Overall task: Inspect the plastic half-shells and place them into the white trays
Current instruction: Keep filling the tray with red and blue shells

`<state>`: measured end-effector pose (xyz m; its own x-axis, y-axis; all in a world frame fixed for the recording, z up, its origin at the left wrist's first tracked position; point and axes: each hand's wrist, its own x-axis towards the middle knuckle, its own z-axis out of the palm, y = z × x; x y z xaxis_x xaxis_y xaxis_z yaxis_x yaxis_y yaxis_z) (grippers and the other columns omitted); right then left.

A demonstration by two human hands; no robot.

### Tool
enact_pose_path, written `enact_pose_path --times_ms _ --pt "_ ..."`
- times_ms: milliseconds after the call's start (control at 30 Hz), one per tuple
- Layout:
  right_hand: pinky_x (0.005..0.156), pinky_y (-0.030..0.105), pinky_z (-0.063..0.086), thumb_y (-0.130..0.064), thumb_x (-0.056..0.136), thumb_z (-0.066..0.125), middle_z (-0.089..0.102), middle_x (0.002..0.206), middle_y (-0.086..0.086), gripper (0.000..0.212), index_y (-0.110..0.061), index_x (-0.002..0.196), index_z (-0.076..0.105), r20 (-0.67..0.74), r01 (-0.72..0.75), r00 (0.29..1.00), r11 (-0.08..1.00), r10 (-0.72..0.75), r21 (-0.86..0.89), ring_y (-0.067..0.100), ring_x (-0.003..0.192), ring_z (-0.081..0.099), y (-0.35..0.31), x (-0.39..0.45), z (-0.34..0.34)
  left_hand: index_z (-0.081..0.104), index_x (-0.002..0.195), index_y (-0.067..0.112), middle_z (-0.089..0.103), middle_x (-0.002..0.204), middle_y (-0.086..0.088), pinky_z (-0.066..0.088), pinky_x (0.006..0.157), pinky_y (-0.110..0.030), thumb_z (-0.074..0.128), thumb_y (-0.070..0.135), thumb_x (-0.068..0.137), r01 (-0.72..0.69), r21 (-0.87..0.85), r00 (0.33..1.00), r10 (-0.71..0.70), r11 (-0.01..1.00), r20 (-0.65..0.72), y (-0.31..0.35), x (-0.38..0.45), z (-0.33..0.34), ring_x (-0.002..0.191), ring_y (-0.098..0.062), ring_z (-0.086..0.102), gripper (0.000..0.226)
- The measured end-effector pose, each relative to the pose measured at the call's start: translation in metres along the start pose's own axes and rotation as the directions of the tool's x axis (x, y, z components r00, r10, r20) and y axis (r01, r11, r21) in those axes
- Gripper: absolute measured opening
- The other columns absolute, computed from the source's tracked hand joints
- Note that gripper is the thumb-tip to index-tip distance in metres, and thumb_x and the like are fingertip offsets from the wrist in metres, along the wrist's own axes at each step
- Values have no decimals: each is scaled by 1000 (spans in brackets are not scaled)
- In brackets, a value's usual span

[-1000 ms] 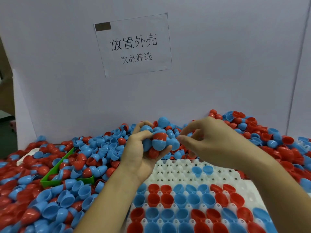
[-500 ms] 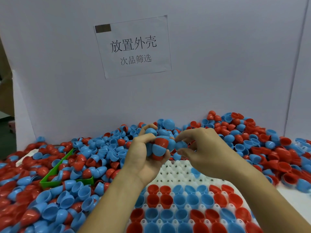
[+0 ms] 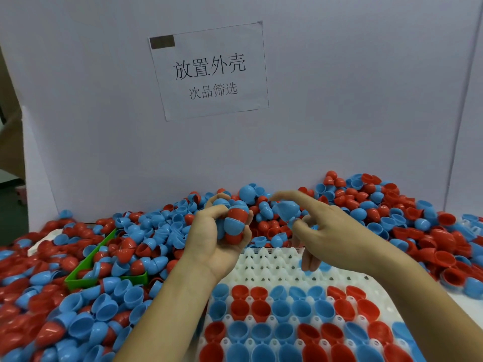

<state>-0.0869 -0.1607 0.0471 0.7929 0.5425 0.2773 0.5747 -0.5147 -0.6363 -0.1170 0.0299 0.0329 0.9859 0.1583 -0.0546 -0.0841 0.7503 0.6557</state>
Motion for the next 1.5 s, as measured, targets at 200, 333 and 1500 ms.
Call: enact_pose_path --times_ms 200,333,1500 --pt "57 22 59 -19 100 42 73 74 5 34 -51 110 44 14 -55 998 981 53 185 21 62 74 7 3 2 63 93 21 64 100 -19 50 41 -26 49 2 90 39 6 999 -39 999 -16 -4 2 -2 77 -28 64 24" --pt "60 23 60 -24 99 54 76 76 -2 23 -43 108 46 1 -72 997 974 73 213 15 71 75 11 4 1 62 96 21 62 102 -21 51 41 -26 48 2 90 50 8 998 -50 999 -41 -4 6 -3 75 -27 64 24" --pt "56 31 61 -11 102 38 66 98 12 24 -31 113 44 -197 -154 953 929 229 336 16 73 75 9 8 8 58 109 18 58 107 -22 52 42 -25 52 3 89 57 -25 995 -58 998 -81 -1 6 -4 77 -26 61 26"
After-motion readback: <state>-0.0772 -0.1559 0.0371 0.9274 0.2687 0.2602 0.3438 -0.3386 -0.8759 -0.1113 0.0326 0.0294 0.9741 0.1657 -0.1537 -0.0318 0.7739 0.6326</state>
